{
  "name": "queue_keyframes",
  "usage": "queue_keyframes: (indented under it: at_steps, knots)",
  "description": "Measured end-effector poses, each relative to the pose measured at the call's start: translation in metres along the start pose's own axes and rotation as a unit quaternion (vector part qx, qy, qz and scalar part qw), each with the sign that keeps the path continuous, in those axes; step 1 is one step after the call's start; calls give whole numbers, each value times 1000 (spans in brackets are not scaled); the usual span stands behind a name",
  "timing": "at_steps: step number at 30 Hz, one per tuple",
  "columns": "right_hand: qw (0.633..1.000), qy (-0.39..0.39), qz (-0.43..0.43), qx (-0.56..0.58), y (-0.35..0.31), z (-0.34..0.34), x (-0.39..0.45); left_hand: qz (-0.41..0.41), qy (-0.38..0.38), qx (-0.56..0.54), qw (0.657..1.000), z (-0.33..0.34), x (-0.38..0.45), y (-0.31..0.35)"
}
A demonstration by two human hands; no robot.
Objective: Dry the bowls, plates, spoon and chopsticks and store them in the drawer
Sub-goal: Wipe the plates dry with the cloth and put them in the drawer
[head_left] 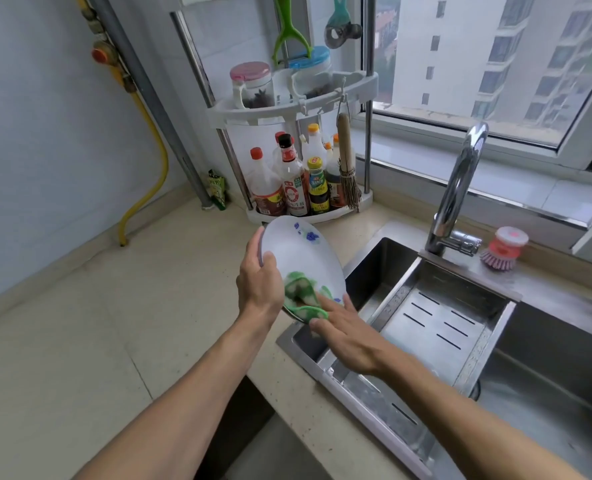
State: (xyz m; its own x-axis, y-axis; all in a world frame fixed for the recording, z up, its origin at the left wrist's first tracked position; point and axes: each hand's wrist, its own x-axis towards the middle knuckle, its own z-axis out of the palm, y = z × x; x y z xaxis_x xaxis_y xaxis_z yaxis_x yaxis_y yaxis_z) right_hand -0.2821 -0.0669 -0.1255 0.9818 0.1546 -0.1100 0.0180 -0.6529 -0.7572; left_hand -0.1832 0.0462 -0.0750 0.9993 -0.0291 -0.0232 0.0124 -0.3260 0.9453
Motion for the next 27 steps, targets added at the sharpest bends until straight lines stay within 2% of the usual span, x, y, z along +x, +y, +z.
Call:
queue_keyframes:
  at_steps: [4, 7, 10, 12, 16, 19, 23, 27]
  knots:
    - [980, 27, 58, -186, 40, -22, 18, -40, -95, 4, 995, -11, 5, -4]
    - [966, 54, 12, -254, 46, -29, 30, -84, -176, 7, 981, -11, 1, -1]
    - [960, 62, -20, -273, 46, -35, 33, -90, -194, -18, 977, -9, -1, -3]
    - [960, 54, -8, -276, 52, -38, 30, -77, -172, -27, 982, -8, 0, -4]
    - [972, -5, 36, -230, 46, -30, 7, -84, -68, -56, 993, -4, 3, -9]
    - [989, -19, 5, -147, 21, -13, -13, -60, -17, -38, 997, -2, 6, -11]
    - [998, -17, -46, -48, -12, -2, -9, -48, -71, -33, 996, 3, 2, -11]
    - [992, 30, -62, -108, -11, -12, 20, -106, -152, -96, 978, 2, 4, -10]
